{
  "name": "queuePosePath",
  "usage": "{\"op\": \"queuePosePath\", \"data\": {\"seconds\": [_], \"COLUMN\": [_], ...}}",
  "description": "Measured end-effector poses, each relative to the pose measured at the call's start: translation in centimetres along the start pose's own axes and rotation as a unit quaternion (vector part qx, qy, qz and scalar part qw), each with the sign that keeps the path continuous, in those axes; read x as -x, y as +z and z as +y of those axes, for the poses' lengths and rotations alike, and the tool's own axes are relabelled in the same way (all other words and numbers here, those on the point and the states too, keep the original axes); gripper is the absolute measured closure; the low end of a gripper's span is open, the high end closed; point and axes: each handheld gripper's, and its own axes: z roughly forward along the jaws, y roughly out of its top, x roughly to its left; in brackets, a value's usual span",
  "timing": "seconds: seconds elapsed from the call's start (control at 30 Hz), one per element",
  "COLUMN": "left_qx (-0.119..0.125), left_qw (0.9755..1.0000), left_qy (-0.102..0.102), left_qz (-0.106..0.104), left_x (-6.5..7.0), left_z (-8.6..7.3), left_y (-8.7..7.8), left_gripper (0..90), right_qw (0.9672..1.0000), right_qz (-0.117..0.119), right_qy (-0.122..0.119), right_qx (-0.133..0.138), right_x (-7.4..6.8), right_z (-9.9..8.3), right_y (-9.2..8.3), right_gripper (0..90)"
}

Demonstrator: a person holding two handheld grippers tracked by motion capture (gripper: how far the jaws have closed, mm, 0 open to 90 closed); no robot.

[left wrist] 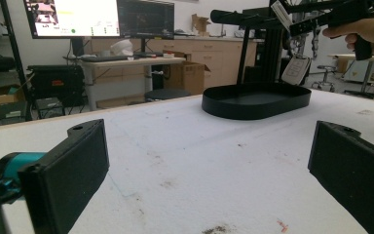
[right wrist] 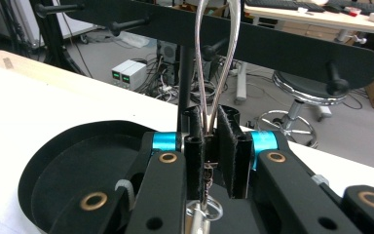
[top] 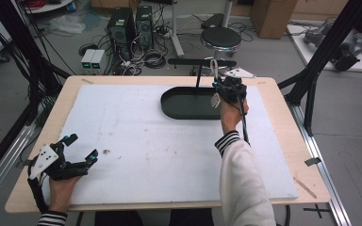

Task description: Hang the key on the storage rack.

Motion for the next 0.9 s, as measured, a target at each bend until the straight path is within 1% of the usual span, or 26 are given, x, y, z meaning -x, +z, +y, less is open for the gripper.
{"op": "queuePosePath", "data": {"seconds": [0.13, 0.17, 0.23, 0.33, 0.47, 0.6, 0.67, 0.87, 0.9], "left_qx": [0.0, 0.0, 0.0, 0.0, 0.0, 0.0, 0.0, 0.0, 0.0], "left_qw": [1.0, 1.0, 1.0, 1.0, 1.0, 1.0, 1.0, 1.0, 1.0], "left_qy": [0.0, 0.0, 0.0, 0.001, 0.002, 0.002, 0.002, 0.002, 0.002], "left_qz": [0.0, 0.0, 0.0, 0.0, 0.0, 0.0, 0.0, -0.001, -0.001], "left_x": [0.0, 0.0, 0.0, 0.0, 0.0, 0.0, 0.0, 0.0, 0.0], "left_z": [0.0, 0.0, 0.0, 0.0, 0.0, 0.0, 0.0, 0.0, 0.0], "left_y": [0.0, 0.0, 0.0, 0.0, 0.0, 0.0, 0.0, -0.1, 0.0], "left_gripper": [1.7, 1.7, 1.7, 1.7, 1.7, 1.7, 1.7, 1.7, 1.7], "right_qw": [1.0, 1.0, 1.0, 1.0, 0.9999, 0.9999, 0.9998, 0.9997, 0.9998], "right_qz": [-0.002, -0.002, -0.001, -0.001, -0.002, -0.002, -0.002, -0.002, -0.002], "right_qy": [0.0, 0.005, 0.006, 0.003, 0.01, 0.007, 0.013, 0.02, 0.018], "right_qx": [-0.006, -0.007, -0.007, -0.008, -0.008, -0.011, -0.012, -0.012, -0.012], "right_x": [0.0, 0.1, 0.1, 0.0, 0.2, 0.2, 0.3, 0.4, 0.4], "right_z": [-0.2, -0.3, -0.3, -0.4, -0.7, -0.9, -1.1, -1.4, -1.4], "right_y": [0.4, 0.4, 0.6, 0.8, 1.2, 1.6, 2.0, 2.3, 2.3], "right_gripper": [81.8, 81.8, 81.8, 81.7, 81.7, 81.7, 81.7, 81.7, 81.7]}}
